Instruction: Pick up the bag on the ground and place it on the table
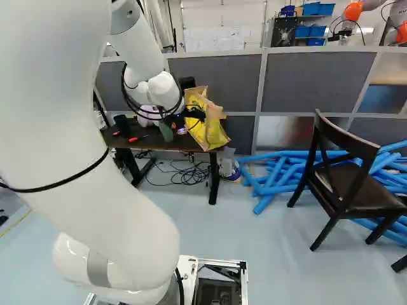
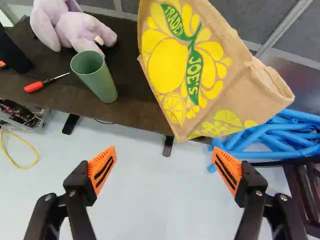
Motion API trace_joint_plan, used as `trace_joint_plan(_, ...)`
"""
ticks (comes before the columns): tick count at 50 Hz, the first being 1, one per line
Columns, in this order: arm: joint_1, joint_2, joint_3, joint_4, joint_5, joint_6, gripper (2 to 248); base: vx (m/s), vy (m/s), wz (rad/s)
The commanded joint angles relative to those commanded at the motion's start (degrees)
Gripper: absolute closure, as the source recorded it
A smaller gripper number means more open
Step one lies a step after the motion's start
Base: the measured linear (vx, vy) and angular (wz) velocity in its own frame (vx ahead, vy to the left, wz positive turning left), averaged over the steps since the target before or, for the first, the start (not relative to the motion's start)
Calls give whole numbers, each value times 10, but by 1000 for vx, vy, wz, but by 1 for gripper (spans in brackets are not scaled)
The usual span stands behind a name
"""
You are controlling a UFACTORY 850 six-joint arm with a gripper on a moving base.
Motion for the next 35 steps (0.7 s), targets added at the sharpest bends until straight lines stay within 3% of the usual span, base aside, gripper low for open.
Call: trace_joint_plan(35,-12,84,189,0,227,35,3,0,0,0)
